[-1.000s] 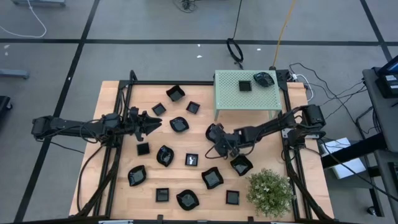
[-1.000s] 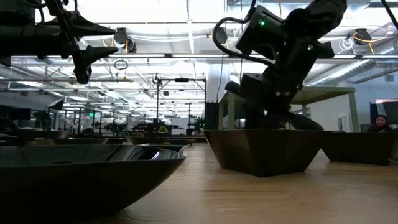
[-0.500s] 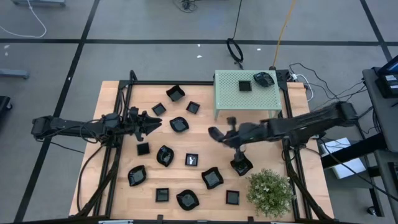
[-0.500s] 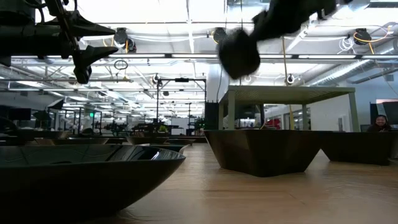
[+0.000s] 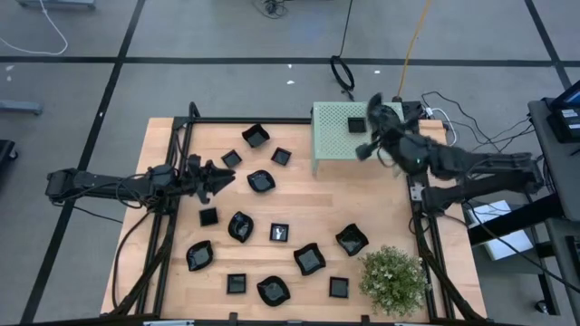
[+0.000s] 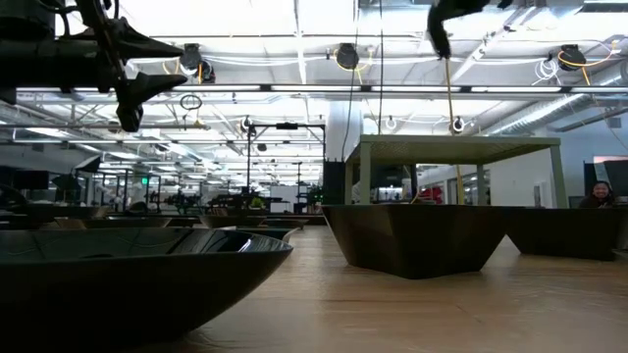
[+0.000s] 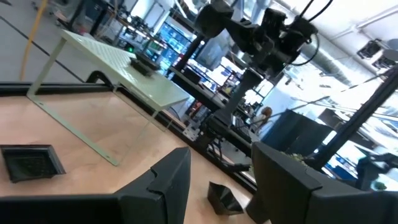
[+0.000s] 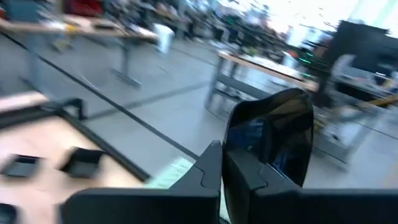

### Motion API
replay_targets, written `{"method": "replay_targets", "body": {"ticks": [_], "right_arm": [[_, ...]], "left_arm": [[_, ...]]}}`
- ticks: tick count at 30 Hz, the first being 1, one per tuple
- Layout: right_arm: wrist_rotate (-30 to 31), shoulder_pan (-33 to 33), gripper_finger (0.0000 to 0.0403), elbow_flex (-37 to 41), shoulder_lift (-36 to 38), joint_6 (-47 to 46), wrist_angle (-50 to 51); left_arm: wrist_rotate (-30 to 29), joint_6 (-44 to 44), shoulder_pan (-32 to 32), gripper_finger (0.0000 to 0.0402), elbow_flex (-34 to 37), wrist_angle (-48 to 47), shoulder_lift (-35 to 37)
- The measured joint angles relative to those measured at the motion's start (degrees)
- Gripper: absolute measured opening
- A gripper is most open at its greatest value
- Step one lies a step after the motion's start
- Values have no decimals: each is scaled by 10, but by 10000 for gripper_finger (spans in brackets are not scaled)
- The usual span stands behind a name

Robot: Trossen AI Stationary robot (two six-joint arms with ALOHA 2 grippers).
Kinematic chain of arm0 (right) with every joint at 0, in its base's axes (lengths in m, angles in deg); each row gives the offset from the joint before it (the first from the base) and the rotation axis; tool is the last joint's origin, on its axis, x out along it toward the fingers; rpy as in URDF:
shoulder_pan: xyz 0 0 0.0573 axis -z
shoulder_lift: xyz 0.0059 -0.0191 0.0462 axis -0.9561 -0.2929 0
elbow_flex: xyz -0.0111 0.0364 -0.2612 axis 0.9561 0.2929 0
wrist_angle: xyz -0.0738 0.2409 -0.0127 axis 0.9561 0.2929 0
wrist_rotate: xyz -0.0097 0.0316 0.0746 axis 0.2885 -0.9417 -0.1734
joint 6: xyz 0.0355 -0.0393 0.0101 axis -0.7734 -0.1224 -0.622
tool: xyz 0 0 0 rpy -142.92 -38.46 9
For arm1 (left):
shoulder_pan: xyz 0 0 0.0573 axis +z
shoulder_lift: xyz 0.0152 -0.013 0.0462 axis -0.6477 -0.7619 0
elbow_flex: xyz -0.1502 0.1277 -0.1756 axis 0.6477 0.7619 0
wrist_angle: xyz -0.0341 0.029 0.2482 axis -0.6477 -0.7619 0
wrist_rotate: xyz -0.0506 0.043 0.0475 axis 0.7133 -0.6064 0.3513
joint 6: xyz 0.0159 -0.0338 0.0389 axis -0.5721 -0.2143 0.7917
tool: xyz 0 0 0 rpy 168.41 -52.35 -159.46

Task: Pick & Place Mini shaped plates
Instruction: Stack the black leaf-shaped plate on top of the leaf-shaped plate on the shelf

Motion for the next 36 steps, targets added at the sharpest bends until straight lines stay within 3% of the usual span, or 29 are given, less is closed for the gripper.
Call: {"method": "replay_targets", "body": {"ticks": [4,10,13,22,36], "right_arm": [[-39,87,0,-67,-13,-70,146],[-242,231,0,-100,-43,-143,255],[-295,278,0,-100,-66,-130,268],[-301,356,0,-100,-137,-53,320],[-300,377,0,-99,-197,-159,334]], "left_arm": [[-26,2,0,175,0,0,0],[-61,14,0,175,0,1,0],[-75,15,0,175,0,1,0],[-88,15,0,175,0,1,0],[-88,43,0,175,0,1,0]]}}
